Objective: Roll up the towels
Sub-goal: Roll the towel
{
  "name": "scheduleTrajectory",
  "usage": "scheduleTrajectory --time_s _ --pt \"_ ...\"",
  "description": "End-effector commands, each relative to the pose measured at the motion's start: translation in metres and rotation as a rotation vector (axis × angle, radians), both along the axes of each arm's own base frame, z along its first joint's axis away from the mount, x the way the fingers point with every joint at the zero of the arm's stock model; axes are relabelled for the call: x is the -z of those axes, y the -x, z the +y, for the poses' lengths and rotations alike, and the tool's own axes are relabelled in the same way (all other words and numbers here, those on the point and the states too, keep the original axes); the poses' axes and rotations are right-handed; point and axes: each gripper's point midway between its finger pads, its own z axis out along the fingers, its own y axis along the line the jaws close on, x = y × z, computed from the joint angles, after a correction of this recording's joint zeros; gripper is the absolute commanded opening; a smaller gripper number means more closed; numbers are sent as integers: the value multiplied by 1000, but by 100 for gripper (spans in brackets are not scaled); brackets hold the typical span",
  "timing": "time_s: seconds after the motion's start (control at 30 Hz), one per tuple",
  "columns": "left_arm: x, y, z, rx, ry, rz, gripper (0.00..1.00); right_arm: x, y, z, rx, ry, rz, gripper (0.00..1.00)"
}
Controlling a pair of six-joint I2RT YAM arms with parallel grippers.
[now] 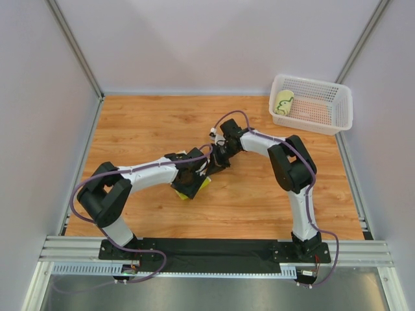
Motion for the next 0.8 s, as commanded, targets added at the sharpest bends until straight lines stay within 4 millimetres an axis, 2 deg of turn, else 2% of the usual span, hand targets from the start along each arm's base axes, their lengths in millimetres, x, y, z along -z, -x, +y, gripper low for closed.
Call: scheduleTrajectory --time_s 0.0,0.03,0.07,0.13,0.23,0.33,0.37,0.4,0.47,0.5,0.53,0.57,0.6,0.63,0.67,0.7,0.77 --pt "13 23 10 -18 -38 104 61 -22 -24 14 -9 -34 -79 1" --pt "15 26 10 -25 -39 120 62 -16 -28 17 -7 -28 -71 1" --pt "16 30 10 -46 -33 140 62 -21 -36 21 -3 -29 -83 1" --pt "18 33 11 -64 -39 157 62 -14 -42 24 -3 -22 -70 1" --pt "22 39 4 -92 -18 203 61 -18 -49 27 -1 -28 -80 1" --pt "27 38 -2 -107 -22 236 58 -30 -52 20 8 -26 -106 1" --pt "29 39 -2 -109 -36 248 57 -42 -56 17 20 -38 -133 1" --pt "32 35 -4 -107 -44 255 56 -40 -57 3 52 -31 -119 1" --pt "33 34 -6 -108 -57 273 54 -47 -65 -10 106 -49 -125 3" --pt "33 30 -13 -110 -52 277 54 -51 -65 -27 146 -47 -118 5" --pt "33 28 -16 -112 -48 287 53 -54 -67 -35 168 -50 -123 7" --pt "27 22 -27 -115 -19 292 53 -65 -67 -43 185 -52 -145 12" --pt "29 20 -30 -122 -20 308 53 -65 -70 -56 211 -45 -149 15" --pt "27 17 -36 -135 -9 320 53 -61 -63 -64 223 -28 -131 19" --pt "24 16 -42 -151 23 358 53 -62 -62 -71 230 -14 -141 28" --pt "21 8 -53 -162 52 365 53 -71 -62 -78 243 -14 -162 29" --pt "14 3 -65 -190 120 413 53 -66 -51 -85 250 9 -149 32"
